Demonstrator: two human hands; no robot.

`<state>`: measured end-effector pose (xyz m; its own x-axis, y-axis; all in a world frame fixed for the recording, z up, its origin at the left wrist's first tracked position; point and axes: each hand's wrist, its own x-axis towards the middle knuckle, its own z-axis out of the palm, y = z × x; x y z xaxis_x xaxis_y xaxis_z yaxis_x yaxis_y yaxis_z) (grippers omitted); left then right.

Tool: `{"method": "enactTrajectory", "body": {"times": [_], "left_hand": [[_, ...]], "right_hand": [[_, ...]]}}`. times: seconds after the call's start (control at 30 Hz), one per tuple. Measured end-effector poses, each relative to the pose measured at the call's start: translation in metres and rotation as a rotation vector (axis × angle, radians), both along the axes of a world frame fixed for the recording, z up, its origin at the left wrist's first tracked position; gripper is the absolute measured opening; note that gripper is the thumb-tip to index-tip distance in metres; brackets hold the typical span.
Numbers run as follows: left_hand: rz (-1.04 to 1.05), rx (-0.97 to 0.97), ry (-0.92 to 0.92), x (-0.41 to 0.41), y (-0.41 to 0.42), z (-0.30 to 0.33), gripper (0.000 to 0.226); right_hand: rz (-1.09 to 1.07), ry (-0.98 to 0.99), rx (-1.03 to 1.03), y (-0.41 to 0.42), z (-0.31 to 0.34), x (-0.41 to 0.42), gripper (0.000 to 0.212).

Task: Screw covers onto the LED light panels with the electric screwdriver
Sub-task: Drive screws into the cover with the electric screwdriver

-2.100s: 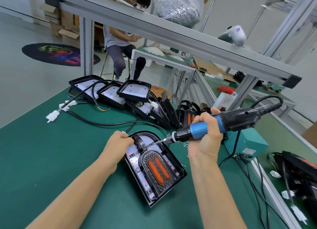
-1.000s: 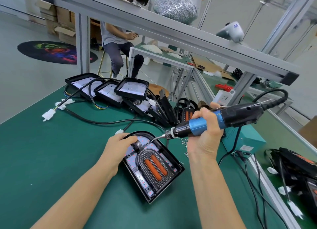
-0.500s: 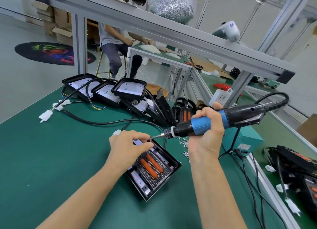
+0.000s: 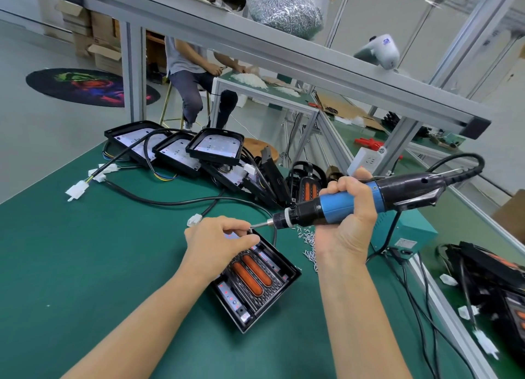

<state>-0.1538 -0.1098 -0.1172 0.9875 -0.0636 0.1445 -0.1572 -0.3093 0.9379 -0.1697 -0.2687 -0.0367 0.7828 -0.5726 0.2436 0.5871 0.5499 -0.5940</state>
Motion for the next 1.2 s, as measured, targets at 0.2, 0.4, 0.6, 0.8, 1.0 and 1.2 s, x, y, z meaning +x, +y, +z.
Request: {"method": "enactTrajectory", "body": {"times": [0.2,0.4,0.6,0.8,1.0,1.2], "left_hand": [[0.023,-0.013,0.018,0.0000,-0.0018,0.0013,0.015],[0.049,0.265,-0.233,-0.0020,-0.0023,0.0024,0.020],[0.028,0.432,-0.348,-0.0019,-0.0038,0.0042,0.014],[0.017,0.395,-0.324,-0.0031,-0.0038,0.0038,0.017],[0.006,0.332,-0.302,-0.0034,-0.0013,0.0014,0.019],[-0.019,0.380,-0.317,-0.0027,0.0004,0.0017,0.018]], "right_hand": [[0.004,-0.010,-0.016,-0.0010,-0.0022,-0.0028,0.031],[0.001,-0.010,-0.023,-0.0018,-0.0019,-0.0051,0.027],[0.007,-0.008,-0.046,-0.0017,0.0002,-0.0066,0.026],[0.004,-0.001,-0.046,-0.0036,-0.0007,-0.0073,0.030],[0.002,-0.008,-0.052,-0.0041,0.0000,-0.0090,0.026],[0.008,0.003,-0.057,-0.0030,-0.0009,-0.0088,0.026]]}}
